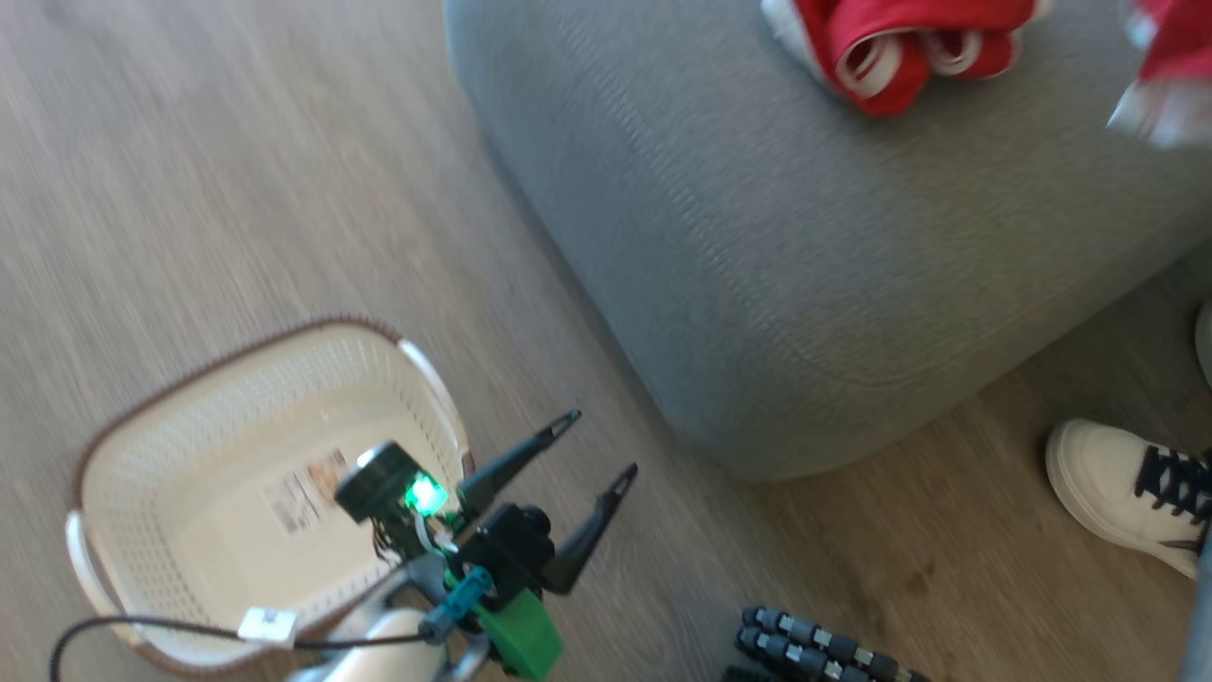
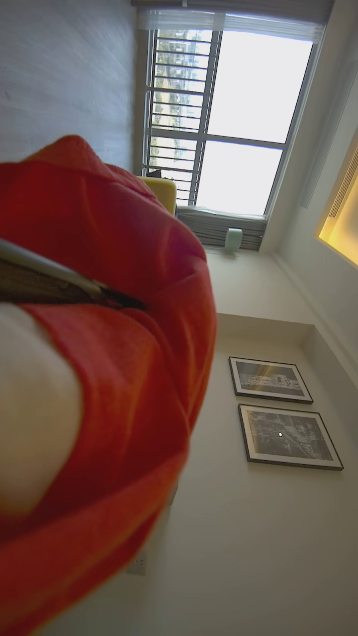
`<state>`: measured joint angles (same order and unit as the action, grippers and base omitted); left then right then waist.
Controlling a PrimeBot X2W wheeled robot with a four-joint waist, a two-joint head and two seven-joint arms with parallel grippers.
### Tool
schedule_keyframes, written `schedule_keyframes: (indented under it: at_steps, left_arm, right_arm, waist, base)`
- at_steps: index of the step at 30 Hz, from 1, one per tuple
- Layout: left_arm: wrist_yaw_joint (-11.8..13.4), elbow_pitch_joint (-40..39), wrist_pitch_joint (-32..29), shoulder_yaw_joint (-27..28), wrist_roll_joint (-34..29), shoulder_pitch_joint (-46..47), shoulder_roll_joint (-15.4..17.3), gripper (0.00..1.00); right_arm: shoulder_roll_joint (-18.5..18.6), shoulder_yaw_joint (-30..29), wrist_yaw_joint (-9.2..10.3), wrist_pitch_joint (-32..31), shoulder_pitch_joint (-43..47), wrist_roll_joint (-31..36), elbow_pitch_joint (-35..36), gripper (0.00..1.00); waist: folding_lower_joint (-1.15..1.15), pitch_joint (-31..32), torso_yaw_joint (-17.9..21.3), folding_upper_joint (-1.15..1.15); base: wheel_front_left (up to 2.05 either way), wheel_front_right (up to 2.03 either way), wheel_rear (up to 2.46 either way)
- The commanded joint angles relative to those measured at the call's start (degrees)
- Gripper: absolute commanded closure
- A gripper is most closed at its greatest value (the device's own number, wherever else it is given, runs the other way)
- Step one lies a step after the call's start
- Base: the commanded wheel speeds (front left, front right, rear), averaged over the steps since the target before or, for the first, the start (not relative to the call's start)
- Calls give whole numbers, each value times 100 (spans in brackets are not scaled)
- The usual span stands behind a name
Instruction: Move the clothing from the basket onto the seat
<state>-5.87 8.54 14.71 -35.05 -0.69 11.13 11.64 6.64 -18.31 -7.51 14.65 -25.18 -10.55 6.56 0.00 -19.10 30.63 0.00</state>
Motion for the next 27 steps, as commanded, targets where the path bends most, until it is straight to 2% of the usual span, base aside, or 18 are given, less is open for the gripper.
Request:
schedule_keyframes:
  at_steps: [1, 7, 17, 20, 22, 27]
  left_arm:
    - [-5, -192, 29, 104, -109, 266, 123, 0]
    - [-2, -259, 29, 24, -114, 513, 366, 0]
    - [53, -470, 29, -81, -129, 893, 806, 0]
    - [110, -531, 29, -95, -113, 1002, 868, 0]
    - [195, -572, 29, -115, -81, 1059, 876, 0]
    - [265, -612, 29, -217, -39, 1090, 871, 0]
  right_arm:
    - [203, 28, 2, 35, -391, 62, 140, 100]
    - [408, -283, 2, 35, -1285, 151, 18, 100]
    - [763, -592, 2, 35, -2774, 168, -802, 100]
    - [875, -888, 2, 35, -3186, 254, -1262, 100]
    - [990, -1060, 2, 35, -3516, 534, -1782, 100]
    - [991, -1789, 2, 35, -4082, 633, -2948, 100]
  waist:
    - [0, -537, -211, 0]
    - [0, -1046, -368, 0]
    - [0, -1806, -632, 0]
    - [0, -1947, -756, 0]
    - [0, -2045, -879, 0]
    - [0, -2165, -1067, 0]
  base:
    - [0, 0, 0]
    - [0, 0, 0]
    - [0, 0, 0]
    - [0, 0, 0]
    - [0, 0, 0]
    - [0, 0, 0]
